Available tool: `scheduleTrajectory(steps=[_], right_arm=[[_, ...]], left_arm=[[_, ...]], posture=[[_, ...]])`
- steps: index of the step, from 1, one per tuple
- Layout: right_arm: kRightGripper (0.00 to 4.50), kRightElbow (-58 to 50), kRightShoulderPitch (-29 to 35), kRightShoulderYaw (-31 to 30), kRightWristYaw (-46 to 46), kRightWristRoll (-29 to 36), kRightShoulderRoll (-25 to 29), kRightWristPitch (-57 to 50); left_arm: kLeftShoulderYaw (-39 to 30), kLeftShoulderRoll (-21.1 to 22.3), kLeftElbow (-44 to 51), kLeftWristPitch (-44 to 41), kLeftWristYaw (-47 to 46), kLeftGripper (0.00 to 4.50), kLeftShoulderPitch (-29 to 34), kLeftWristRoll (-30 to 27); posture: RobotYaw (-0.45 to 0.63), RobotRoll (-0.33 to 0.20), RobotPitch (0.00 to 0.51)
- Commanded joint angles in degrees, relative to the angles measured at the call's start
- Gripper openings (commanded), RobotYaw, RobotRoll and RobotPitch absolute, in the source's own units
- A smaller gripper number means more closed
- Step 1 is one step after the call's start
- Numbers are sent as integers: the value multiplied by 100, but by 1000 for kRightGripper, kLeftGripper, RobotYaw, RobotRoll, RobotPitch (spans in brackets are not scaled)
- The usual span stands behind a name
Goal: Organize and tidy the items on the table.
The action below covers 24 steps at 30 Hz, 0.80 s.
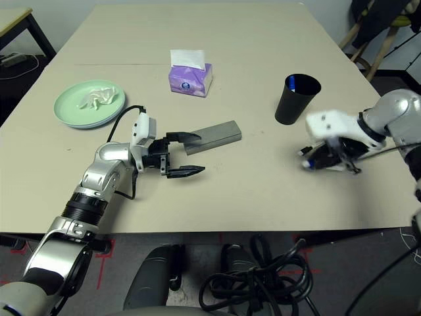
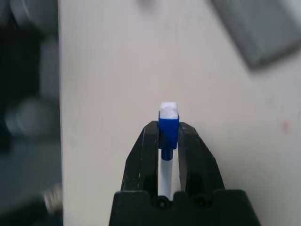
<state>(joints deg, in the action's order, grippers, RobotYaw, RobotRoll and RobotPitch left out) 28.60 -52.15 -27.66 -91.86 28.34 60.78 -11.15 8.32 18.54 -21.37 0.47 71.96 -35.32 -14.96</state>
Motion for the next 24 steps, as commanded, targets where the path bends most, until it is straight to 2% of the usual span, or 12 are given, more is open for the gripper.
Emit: scheduleTrajectory(steps=[1,10,17,24], right_arm=[[410,-417,457,908,559,322,-361,-650],[410,-1164,1335,2983,2695,708,-1732,-1057],[410,-1620,1678,3656,3426,716,-2231,-1057],[410,-1656,1477,4322,4221,785,-2783,-687]], left_arm=[[-2,-17,-127,13,-63,4500,-31,-1],[-56,-112,-427,333,-647,4500,-248,259],[-112,-91,-514,133,-906,4500,-488,224],[-205,-105,-653,-31,-1093,4500,-701,187]], posture=[[100,0,136],[97,0,123],[93,0,111],[84,0,111]])
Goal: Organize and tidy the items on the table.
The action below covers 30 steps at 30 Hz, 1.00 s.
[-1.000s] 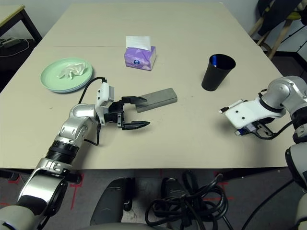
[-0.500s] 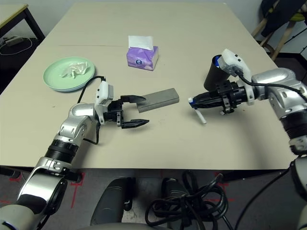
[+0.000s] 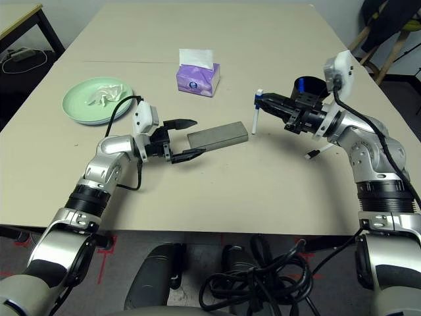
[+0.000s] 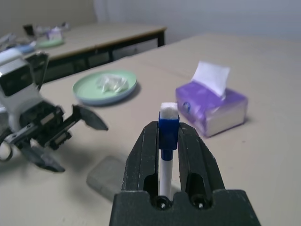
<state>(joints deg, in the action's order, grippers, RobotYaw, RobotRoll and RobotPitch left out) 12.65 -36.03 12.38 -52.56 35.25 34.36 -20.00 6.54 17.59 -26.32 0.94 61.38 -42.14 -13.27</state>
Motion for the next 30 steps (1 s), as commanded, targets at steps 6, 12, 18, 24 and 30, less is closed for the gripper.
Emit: scheduleTrajectory(steps=[6,12,18,24,30], right_arm=[[410,79,-540,894,1240,10,-693,887],[410,614,-880,789,2427,-844,-536,1017],[410,1145,-1196,721,3406,-1508,-467,890],[410,1154,-1308,595,3789,-1709,-454,341],[410,905,-1451,574,3887,-1666,-335,-438]], left_arm=[[-2,-1,-184,-102,-18,4500,-19,52],[-3,26,-179,-98,-2,4500,-10,57],[-9,19,-174,-80,-9,4500,-22,51],[-27,32,-173,-83,-8,4500,-30,41],[-28,43,-180,-86,-13,4500,-34,48]], posture=[[83,0,113],[84,0,113],[85,0,116],[90,0,116],[89,0,115]])
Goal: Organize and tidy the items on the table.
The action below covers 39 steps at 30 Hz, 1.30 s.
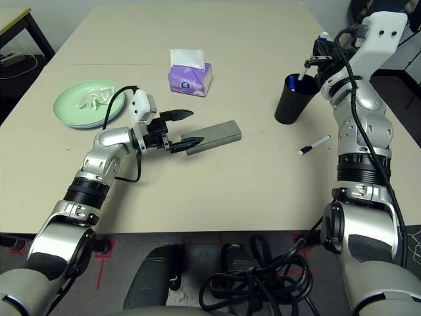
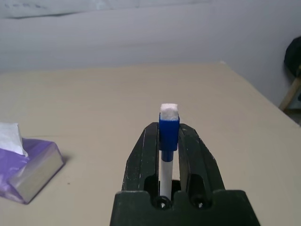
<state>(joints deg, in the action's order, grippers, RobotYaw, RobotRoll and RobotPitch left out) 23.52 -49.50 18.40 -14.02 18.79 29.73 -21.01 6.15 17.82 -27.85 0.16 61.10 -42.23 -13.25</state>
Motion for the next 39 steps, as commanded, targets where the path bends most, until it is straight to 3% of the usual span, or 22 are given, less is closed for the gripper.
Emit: scheduleTrajectory(steps=[1,9,20,25,27,30,33,39], right_arm=[[410,-228,-105,-28,24,-8,138,-413],[410,-555,48,-90,-134,20,127,-780],[4452,-814,221,-176,-267,-26,209,-1232],[4452,-849,250,-161,-448,57,189,-1139],[4452,-1001,373,-208,-1083,307,188,-965],[4452,-1154,979,-838,-2702,107,621,10],[4452,-1098,1370,-1071,-3762,235,838,476],[4452,-199,1505,-1836,-5003,-686,1544,1899]], left_arm=[[12,21,-32,-5,19,4500,-28,48],[22,8,-90,28,35,4500,-70,60],[27,-7,-82,35,34,4500,-58,56],[23,-14,-96,45,27,4500,-66,56],[22,-18,-103,64,23,4500,-68,59],[27,-22,-105,90,31,4500,-70,63],[32,-9,-80,95,58,4500,-50,62],[42,70,25,111,105,4500,44,78]], posture=[[88,0,116],[85,0,113],[86,0,110],[86,0,110],[85,0,110],[86,0,113],[89,0,117],[96,0,131]])
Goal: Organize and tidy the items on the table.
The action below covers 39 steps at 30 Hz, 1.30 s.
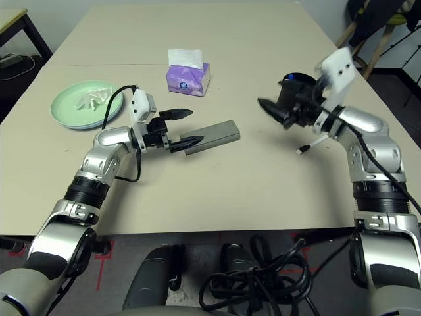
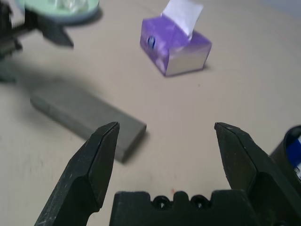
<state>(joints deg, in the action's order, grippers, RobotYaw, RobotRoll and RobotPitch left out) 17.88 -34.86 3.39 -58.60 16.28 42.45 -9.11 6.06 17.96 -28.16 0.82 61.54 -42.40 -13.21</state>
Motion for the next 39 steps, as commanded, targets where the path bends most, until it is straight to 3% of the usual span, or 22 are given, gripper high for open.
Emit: scheduleTrajectory(steps=[1,9,16,27,39], right_arm=[[4452,512,11,-443,-728,-565,374,925],[4452,2442,-756,-1288,-2153,-1684,1114,3441],[4452,4041,-1772,-2020,-2194,-2900,1268,4920],[4452,5108,-3027,-2854,-2008,-4190,1094,5976],[4452,5569,-3635,-3430,-1185,-5186,908,6517]], left_arm=[[56,71,81,41,68,4500,88,76],[87,73,291,-49,22,4500,226,59],[109,161,509,-142,22,4500,410,68],[144,84,681,-179,-186,4500,599,65],[94,124,1191,-391,-471,4500,917,17]], posture=[[96,0,135],[113,0,159],[129,0,174],[135,0,208],[192,0,229]])
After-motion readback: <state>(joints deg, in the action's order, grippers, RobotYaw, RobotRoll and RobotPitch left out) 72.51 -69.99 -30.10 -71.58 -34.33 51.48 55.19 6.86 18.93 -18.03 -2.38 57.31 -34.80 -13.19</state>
